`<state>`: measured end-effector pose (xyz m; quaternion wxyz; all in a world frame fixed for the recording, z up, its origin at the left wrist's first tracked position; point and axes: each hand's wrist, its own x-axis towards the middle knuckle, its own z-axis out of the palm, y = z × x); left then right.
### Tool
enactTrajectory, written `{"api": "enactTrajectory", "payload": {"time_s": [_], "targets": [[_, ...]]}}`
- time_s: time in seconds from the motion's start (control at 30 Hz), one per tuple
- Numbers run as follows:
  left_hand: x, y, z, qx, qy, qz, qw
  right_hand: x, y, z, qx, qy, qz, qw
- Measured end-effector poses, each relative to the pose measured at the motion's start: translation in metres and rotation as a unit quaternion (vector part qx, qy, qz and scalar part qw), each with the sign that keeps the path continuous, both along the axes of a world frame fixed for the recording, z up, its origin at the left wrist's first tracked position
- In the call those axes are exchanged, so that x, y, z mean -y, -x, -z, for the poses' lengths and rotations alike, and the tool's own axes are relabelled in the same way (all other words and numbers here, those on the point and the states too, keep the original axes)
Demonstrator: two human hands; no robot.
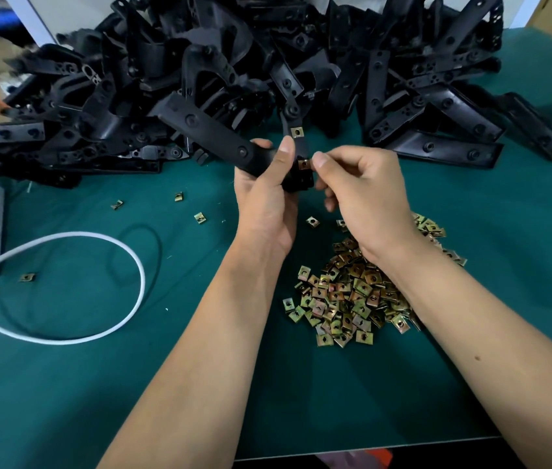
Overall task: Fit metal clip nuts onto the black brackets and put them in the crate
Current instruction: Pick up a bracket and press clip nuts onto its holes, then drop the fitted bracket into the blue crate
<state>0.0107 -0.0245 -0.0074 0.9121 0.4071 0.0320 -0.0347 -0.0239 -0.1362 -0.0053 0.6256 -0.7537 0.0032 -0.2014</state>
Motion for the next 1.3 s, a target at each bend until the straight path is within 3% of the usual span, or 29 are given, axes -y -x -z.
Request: {"api": "enactTrajectory", "payload": {"time_s": [0.13,0.27,0.43,0.6,0.73,0.83,0.87,0.97,1.03,1.13,1.23,1.3], "targets": [[0.005,0.002,0.0,0.008,-0.03,-0.025,0.999,0.004,0.002,-0.003,-0.003,0.015,0.0,1.0],[0.012,0.004,-0.004,0.036,-0.171,-0.08,0.981,0.011,0.005,-0.012,-0.052,0.076,0.002,0.996],[0.057,0.033,-0.017,0.111,-0.269,0.041,0.956,0.052,0.029,-0.02,-0.074,-0.096,0.041,0.992],[0.174,0.101,-0.046,0.158,-0.284,0.181,0.928,0.138,0.093,-0.028,-0.022,-0.235,0.245,0.94],[0.26,0.17,-0.052,0.232,-0.404,0.263,0.845,0.227,0.19,-0.016,0.007,-0.267,0.382,0.885],[0.311,0.231,-0.042,0.3,-0.423,0.303,0.799,0.279,0.269,0.007,0.018,-0.247,0.503,0.828],[0.327,0.253,-0.035,0.303,-0.426,0.342,0.781,0.294,0.296,0.019,-0.006,-0.245,0.547,0.801],[0.359,0.307,0.005,0.284,-0.48,0.487,0.672,0.324,0.369,0.074,-0.153,-0.241,0.63,0.722],[0.368,0.329,0.041,0.238,-0.49,0.567,0.617,0.333,0.408,0.115,-0.247,-0.227,0.654,0.679],[0.364,0.339,0.088,0.224,-0.525,0.61,0.549,0.33,0.449,0.159,-0.336,-0.212,0.683,0.613],[0.356,0.333,0.115,0.232,-0.551,0.621,0.507,0.325,0.467,0.183,-0.41,-0.222,0.68,0.566],[0.356,0.33,0.121,0.241,-0.552,0.617,0.507,0.32,0.465,0.189,-0.461,-0.204,0.686,0.524]]}}
